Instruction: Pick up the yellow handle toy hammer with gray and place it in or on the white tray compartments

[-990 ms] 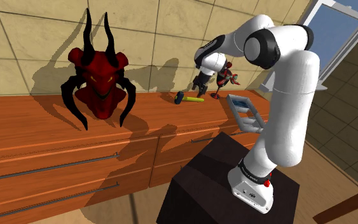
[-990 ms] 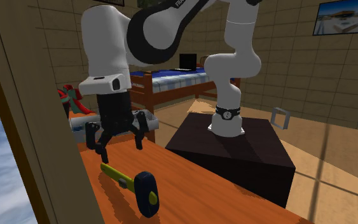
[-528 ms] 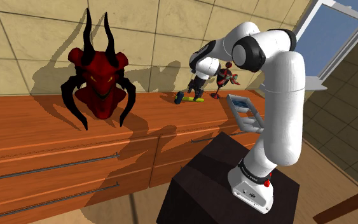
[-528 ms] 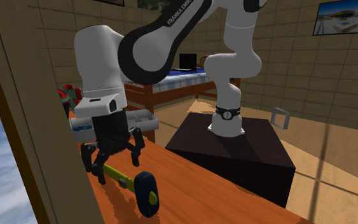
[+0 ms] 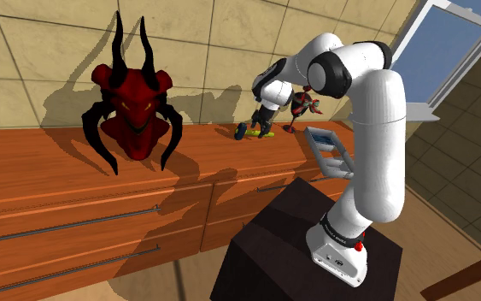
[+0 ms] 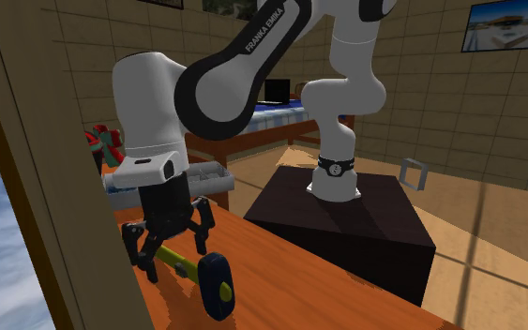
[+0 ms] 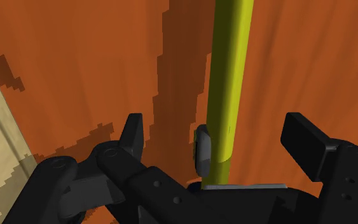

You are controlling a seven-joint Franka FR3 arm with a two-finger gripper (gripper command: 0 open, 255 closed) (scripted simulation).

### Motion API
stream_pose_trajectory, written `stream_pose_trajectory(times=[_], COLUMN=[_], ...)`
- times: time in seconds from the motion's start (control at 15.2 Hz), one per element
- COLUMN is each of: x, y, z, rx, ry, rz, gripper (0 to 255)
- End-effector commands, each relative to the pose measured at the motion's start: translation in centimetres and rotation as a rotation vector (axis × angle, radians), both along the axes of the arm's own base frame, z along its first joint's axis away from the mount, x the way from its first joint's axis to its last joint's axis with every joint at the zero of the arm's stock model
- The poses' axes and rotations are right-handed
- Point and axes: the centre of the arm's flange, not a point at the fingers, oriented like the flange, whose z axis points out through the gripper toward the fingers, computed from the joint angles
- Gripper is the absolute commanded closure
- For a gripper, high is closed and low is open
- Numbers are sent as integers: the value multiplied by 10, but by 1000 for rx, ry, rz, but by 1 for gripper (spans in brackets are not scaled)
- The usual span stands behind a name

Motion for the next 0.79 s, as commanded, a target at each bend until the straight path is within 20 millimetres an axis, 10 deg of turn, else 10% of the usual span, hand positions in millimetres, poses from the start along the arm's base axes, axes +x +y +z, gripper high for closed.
stream_pose_trajectory(times=[0.0, 0.07, 0.13, 0.73], x=[0, 0, 0, 0], y=[0, 0, 0, 0], z=[0, 0, 0, 0], rx=[0, 0, 0, 0], ry=[0, 0, 0, 0], rz=[0, 0, 0, 0], gripper=[0, 0, 255, 255])
